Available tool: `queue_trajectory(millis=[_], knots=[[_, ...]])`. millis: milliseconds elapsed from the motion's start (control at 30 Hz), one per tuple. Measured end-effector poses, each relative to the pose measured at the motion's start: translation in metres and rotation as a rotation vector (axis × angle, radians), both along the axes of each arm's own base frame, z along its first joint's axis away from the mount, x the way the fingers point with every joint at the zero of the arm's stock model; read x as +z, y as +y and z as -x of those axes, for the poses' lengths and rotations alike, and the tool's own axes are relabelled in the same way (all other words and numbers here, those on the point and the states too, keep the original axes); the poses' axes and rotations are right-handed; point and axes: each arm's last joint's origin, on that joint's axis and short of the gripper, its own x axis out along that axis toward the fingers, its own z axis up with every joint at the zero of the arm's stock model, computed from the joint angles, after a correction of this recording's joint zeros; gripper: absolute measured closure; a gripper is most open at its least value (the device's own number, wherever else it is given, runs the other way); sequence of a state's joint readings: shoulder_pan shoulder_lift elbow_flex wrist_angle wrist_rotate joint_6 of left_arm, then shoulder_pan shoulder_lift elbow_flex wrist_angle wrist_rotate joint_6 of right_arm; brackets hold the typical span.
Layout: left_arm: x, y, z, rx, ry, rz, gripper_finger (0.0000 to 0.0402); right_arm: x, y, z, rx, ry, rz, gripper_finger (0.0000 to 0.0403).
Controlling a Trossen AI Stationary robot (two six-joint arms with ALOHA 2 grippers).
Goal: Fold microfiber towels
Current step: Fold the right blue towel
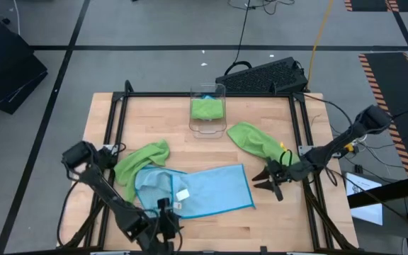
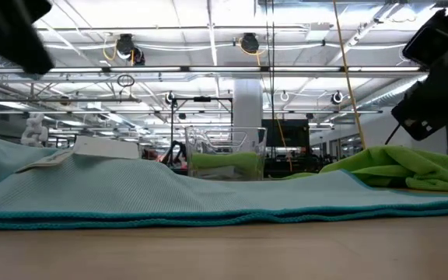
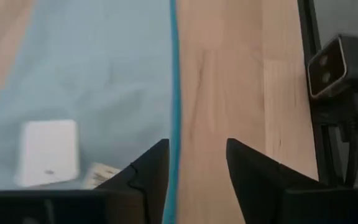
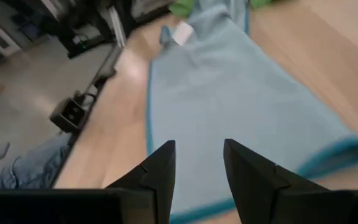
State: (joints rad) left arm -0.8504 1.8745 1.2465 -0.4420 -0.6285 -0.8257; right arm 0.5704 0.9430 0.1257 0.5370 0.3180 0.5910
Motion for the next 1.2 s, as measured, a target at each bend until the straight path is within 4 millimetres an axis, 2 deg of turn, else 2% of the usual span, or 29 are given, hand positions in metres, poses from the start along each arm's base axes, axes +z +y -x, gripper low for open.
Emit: queue_trajectory(millis=[167, 367, 567, 733, 867, 967, 1200], knots=[[-0.021, -0.009, 0.004, 0.062, 0.026, 0.032, 0.0253, -0.004, 0.014, -0.005, -0.001, -0.062, 0.019, 0.0275], [-0.023, -0.007, 0.011, 0.145, -0.002, -0.017, 0.0226, -0.014, 0.029, -0.023, -0.050, -0.033, 0.088, 0.0275], [0.006, 0.034, 0.025, 0.413, 0.022, -0.080, 0.0158, -0.010, 0.052, -0.059, -0.087, -0.042, 0.171, 0.0275], [0.025, 0.062, 0.035, 0.530, 0.012, -0.196, 0.0116, -0.002, 0.053, -0.100, -0.152, -0.035, 0.222, 0.0275], [0.022, 0.078, 0.033, 0.571, 0.032, -0.238, 0.0111, 0.002, 0.048, -0.132, -0.096, -0.018, 0.260, 0.0275], [0.019, 0.093, 0.031, 0.596, 0.124, -0.219, 0.0118, 0.004, 0.043, -0.148, -0.022, -0.025, 0.270, 0.0275], [0.020, 0.144, 0.027, 0.634, 0.313, -0.089, 0.0130, -0.001, 0.029, -0.153, 0.014, 0.022, 0.324, 0.0275]])
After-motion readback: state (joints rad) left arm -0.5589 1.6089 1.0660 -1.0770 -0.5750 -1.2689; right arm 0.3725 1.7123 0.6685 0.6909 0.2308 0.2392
